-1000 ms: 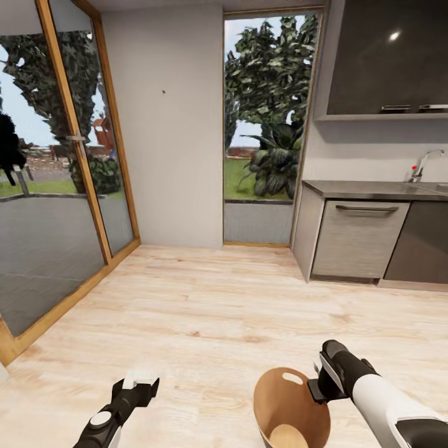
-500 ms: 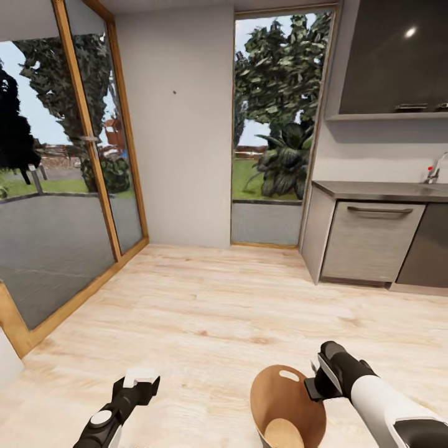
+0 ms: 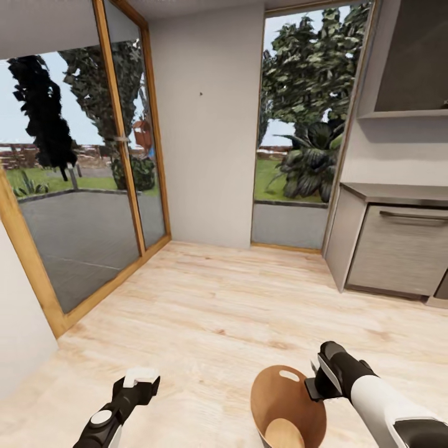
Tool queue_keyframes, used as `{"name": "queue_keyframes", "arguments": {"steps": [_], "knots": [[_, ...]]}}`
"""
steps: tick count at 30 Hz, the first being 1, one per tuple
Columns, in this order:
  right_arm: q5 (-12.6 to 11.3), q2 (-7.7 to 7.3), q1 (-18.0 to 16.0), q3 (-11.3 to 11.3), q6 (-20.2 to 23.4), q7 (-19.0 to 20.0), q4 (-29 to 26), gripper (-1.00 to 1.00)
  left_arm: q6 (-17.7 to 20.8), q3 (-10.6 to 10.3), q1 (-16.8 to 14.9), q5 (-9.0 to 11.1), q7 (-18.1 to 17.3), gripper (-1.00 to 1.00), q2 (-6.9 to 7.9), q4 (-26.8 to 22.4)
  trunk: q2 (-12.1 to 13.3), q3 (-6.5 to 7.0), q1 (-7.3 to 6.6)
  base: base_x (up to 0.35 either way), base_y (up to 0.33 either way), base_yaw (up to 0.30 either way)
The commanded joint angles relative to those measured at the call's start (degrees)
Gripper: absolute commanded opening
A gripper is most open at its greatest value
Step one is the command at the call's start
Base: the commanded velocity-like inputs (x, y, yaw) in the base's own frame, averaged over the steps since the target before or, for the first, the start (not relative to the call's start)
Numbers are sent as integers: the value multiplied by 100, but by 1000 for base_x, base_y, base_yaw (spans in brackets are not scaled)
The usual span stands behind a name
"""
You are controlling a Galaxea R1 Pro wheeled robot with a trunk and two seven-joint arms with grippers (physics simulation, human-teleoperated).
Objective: Put the three can of soda from the living room inside the tash can in the kitchen.
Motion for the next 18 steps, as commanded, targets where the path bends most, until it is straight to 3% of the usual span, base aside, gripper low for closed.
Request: {"name": "queue_keyframes", "arguments": {"steps": [1,18], "knots": [[-88,1,-2,-21,8,20,-1,-100,0,-1,1,0,0,100,-1,0,0,1,0,0,0,245],[-88,0,6,-21,3,20,-1,-100,0,-6,2,-8,0,100,-7,13,0,1,0,0,0,245]]}}
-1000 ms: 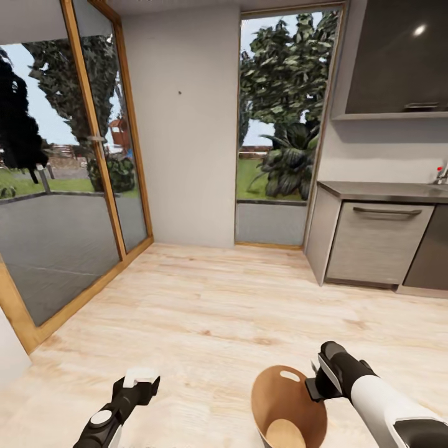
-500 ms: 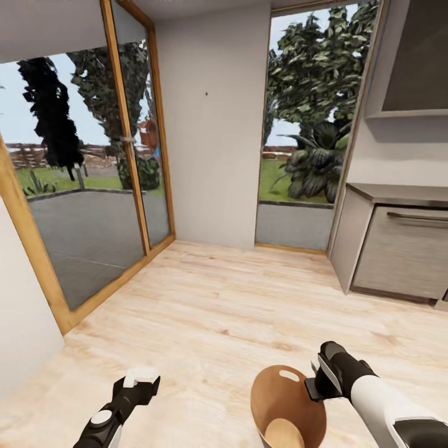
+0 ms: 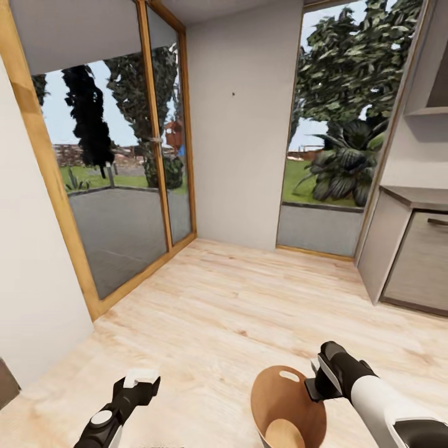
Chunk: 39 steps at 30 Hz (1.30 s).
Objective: Put the three can of soda from the living room inside the tash can in the kitchen.
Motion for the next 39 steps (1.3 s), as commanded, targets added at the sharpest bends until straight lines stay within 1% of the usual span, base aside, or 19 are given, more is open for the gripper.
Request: {"name": "queue_keyframes", "arguments": {"steps": [1,21,39], "knots": [[-94,2,-2,-23,7,21,-1,-100,0,0,0,0,0,100,0,2,0,1,0,0,0,245],[-94,-13,19,-23,-2,21,-1,-100,-3,-4,1,-1,0,100,-8,-2,0,1,0,0,0,245],[-94,3,32,-23,-2,17,-1,-100,-1,-9,-1,-1,0,100,-9,-4,0,1,0,0,0,246]]}}
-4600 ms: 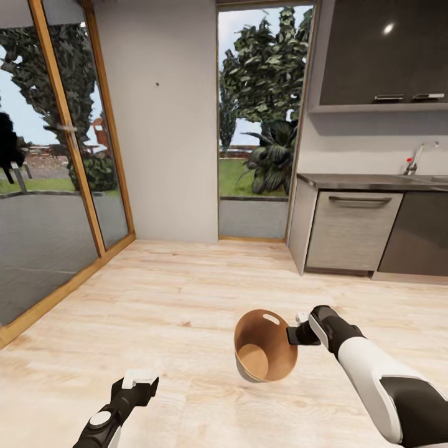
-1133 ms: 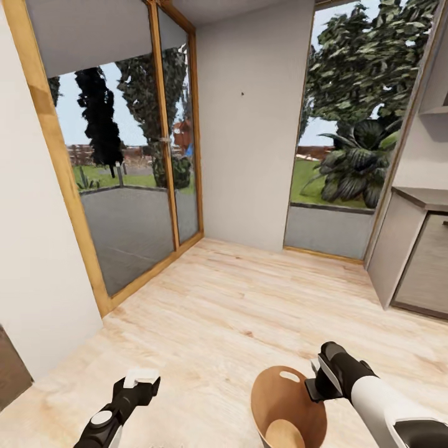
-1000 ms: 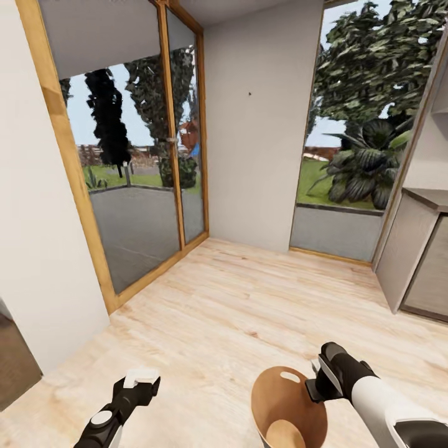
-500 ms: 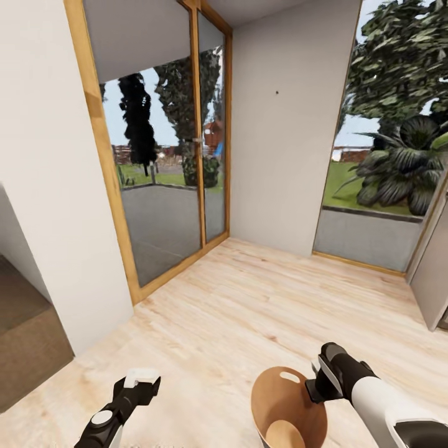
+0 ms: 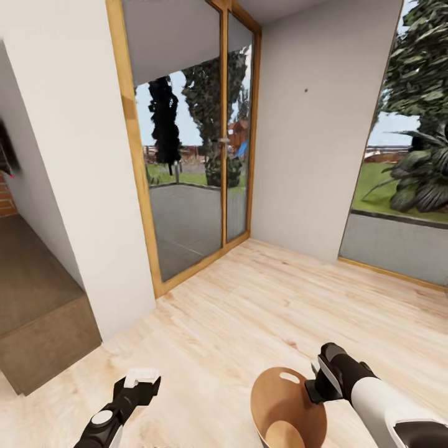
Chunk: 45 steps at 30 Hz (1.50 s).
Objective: Put the three can of soda from the living room inside the tash can in the kitchen.
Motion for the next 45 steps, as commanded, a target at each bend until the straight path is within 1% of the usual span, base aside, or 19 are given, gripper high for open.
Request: {"name": "queue_keyframes", "arguments": {"steps": [1,20,45], "knots": [[-87,1,-2,-21,7,18,-1,-100,0,0,2,0,0,100,0,1,0,1,0,0,0,246],[-87,2,0,-21,7,23,-1,-100,2,0,4,5,0,100,-5,-39,0,1,0,0,0,246],[-104,19,8,-13,7,24,-1,-100,24,9,5,0,0,100,-2,-79,1002,449,-549,0,0,246]]}}
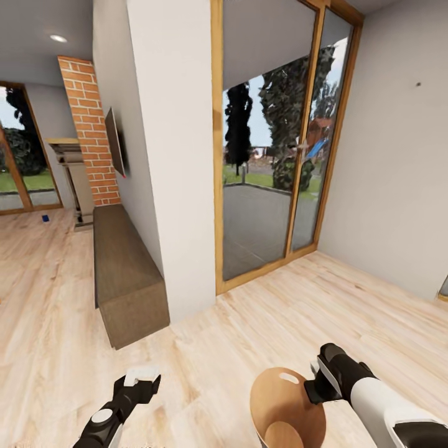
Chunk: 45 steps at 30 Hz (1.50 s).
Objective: Put the three can of soda from the living room inside the tash can in the kitchen.
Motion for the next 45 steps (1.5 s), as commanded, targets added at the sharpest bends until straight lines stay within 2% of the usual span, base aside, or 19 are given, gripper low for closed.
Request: {"name": "queue_keyframes", "arguments": {"steps": [1,38,45], "knots": [[-89,1,-1,-21,7,20,-1,-100,0,0,0,0,0,100,0,1,41,19,-23,0,0,246],[-91,1,-1,-12,7,20,2,-100,28,-8,-2,-2,0,100,0,6,1525,683,-835,0,0,246],[-88,1,-1,-12,7,20,-1,-100,18,-9,0,-1,-3,100,-1,-119,1525,683,-835,0,19,246]]}}
